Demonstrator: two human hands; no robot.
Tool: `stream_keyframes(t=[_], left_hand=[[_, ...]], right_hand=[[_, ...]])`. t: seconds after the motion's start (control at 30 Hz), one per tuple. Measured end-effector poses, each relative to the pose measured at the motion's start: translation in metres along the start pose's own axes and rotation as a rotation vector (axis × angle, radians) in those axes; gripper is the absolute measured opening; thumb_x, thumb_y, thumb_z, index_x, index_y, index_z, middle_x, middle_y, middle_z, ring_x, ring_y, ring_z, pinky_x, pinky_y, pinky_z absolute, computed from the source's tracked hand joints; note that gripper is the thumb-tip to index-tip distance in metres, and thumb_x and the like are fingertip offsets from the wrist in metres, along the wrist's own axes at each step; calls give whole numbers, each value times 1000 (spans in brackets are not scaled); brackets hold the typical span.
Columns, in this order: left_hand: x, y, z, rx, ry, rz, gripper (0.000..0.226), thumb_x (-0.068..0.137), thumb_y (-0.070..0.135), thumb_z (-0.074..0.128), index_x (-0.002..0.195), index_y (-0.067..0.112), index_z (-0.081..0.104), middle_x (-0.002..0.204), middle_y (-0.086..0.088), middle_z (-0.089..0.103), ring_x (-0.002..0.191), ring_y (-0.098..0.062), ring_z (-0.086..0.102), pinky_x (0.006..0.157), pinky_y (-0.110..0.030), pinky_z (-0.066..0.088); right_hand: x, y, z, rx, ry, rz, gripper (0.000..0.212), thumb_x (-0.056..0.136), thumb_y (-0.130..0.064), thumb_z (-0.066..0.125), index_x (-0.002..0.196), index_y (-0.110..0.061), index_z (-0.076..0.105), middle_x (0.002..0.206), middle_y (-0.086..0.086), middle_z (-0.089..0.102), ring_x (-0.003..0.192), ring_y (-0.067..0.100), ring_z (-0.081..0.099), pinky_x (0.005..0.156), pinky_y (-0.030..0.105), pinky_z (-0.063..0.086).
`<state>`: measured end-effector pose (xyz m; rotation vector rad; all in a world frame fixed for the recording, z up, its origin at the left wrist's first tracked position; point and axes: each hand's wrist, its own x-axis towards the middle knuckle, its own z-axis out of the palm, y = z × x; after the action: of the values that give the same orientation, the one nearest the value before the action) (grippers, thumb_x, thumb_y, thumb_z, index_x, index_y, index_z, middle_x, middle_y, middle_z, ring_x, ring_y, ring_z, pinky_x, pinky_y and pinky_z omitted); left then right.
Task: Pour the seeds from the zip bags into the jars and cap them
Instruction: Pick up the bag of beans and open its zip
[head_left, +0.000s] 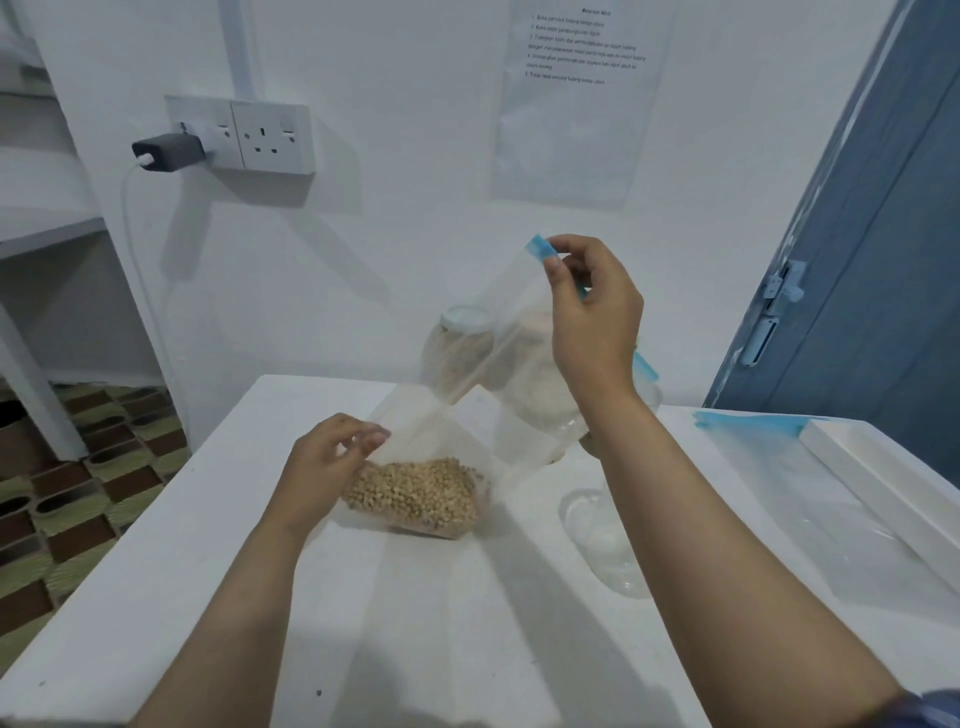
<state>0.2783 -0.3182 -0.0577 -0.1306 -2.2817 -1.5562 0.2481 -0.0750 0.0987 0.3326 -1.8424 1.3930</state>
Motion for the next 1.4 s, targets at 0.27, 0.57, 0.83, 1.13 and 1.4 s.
stream_keyframes(t=[0.27,0.57,0.83,1.13,1.4], left_hand=[[35,22,-10,39,80,119,28,98,6,57,82,24,71,94,11,67,97,-1,61,82,-15,44],[60,40,-19,151,137,175,11,92,26,68,83,27,74,88,17,65,94,-12,56,77,-21,41],[42,10,-9,189,159,78,15,87,64,60,93,51,64,108,26,60,119,-9,49,99,-33,41],[14,-20,3,-11,312,-237,50,98,54,37,127,17,54,127,-4,48,115,-21,51,95,-30,41],[22,-17,6,-375,437,-309,17,99,32,60,103,18,69,111,6,65,102,-14,58,88,-25,46]], right_hand=[[-4,-3,-17,65,111,38,12,98,-14,57,104,-21,65,83,-11,60,76,-2,52,72,12,41],[-22,2,-37,138,185,73,15,99,-17,57,104,-31,61,92,-6,62,84,3,55,76,15,45],[-28,0,-31,132,124,63,15,99,-16,58,105,-29,63,86,-11,59,81,4,54,74,18,45],[-35,-1,-27,122,122,42,14,99,-17,58,106,-29,63,90,-9,62,86,7,56,79,27,49],[-47,0,-33,118,136,51,17,100,-16,57,107,-31,62,97,-7,64,91,8,58,86,31,50]])
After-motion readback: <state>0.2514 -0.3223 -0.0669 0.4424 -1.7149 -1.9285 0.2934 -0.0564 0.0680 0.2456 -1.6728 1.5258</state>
